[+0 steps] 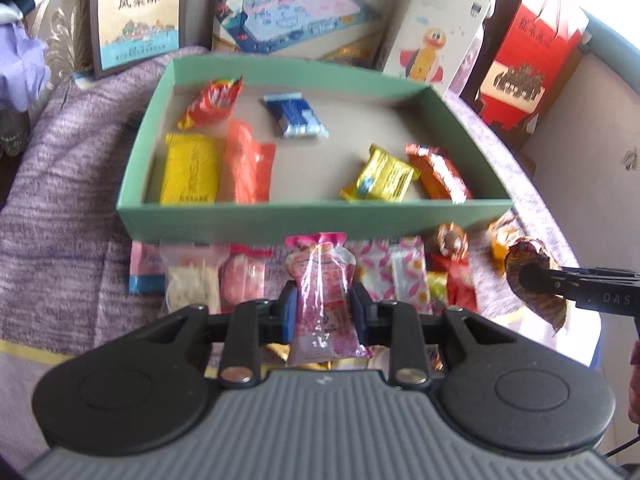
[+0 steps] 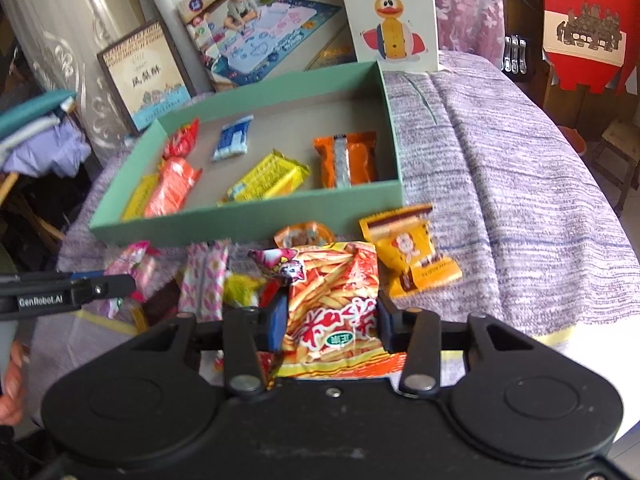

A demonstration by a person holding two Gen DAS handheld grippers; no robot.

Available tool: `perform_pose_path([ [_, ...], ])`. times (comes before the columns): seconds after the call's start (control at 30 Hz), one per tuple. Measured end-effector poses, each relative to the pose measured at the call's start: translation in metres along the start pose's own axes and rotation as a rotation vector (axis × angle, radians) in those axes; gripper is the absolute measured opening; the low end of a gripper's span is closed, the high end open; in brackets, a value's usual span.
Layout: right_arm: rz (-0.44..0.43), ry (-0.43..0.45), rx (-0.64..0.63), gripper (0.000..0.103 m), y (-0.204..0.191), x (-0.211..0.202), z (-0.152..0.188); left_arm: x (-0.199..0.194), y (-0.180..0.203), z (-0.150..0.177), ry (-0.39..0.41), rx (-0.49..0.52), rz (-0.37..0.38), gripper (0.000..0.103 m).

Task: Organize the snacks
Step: 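Carry both snacks into the green box and open both tools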

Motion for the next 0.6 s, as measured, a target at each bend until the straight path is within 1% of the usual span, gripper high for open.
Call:
perform_pose_path([
  [0.13, -0.015, 0.029, 0.014, 0.043, 0.003, -0.001, -0.028, -0.008, 0.003, -0.025, 0.031, 0.01, 0.016, 0.027],
  [0.23, -0.015, 0.063, 0.025, 0.043, 0.006, 0.002, -0.058, -0.008, 0.005, -0.055, 0.067, 0.047, -0.003, 0.027],
  [0.3, -0.016, 0.083, 0.031, 0.043, 0.008, 0.008, -0.082, -0.002, 0.005, -0.079, 0.084, 0.053, -0.008, 0.027],
  [0.47, -0.02, 0.091, 0.044, 0.043, 0.01, 0.038, -0.139, 0.029, 0.012, -0.135, 0.093, 0.062, -0.007, 0.027],
  [0.6, -0.002, 0.076, 0.052, 0.043, 0.012, 0.072, -0.174, 0.071, 0.024, -0.167, 0.07, 0.075, -0.004, 0.027],
])
Point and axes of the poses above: each gripper's, at about its wrist camera, not at the fingertips, and x roughly the way its jaws point, y to its right, z to its underside, the point moved 6 cm from there along x, roughly the way its jaws point, and after that the axes turned 1 degree about -y, right-handed, at the moved point
